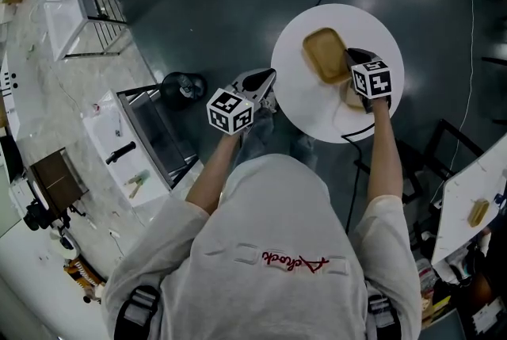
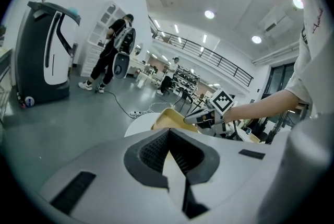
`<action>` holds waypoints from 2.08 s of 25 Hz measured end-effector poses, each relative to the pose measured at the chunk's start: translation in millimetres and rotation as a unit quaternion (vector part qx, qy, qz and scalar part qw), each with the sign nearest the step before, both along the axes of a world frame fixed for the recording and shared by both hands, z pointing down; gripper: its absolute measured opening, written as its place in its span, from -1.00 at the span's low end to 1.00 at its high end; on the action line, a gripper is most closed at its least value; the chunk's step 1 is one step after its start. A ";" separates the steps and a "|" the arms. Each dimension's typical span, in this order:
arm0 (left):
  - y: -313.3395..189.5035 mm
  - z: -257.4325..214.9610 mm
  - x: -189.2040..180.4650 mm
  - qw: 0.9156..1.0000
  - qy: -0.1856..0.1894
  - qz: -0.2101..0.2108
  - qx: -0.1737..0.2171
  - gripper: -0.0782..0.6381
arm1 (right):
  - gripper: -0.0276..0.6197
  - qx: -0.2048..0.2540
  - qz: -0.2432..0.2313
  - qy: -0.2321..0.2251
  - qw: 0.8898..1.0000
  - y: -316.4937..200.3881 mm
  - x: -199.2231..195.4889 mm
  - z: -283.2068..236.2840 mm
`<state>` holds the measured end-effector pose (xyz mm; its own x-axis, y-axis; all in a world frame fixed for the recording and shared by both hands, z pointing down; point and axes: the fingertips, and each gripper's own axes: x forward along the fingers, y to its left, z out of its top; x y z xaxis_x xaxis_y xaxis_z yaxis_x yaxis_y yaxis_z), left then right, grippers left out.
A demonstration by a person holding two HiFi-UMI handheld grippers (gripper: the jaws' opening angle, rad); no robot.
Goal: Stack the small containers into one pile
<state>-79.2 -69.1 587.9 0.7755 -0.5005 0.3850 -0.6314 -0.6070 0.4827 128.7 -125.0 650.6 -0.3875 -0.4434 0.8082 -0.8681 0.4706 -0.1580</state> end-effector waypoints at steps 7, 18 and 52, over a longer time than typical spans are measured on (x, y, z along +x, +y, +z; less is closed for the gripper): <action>-6.2 -0.8 -3.9 1.000 -0.001 -0.005 -0.001 -0.75 | -0.81 -0.026 0.010 0.007 1.000 -2.0 3.2 27.8; -12.6 5.4 -9.5 1.000 -0.008 -0.009 -0.007 -0.75 | -0.81 -0.043 0.011 0.021 0.999 -8.5 3.7 52.3; 1.5 -14.7 8.4 1.000 0.002 0.022 0.015 -0.75 | -0.84 0.039 0.077 0.033 0.996 19.9 25.0 14.6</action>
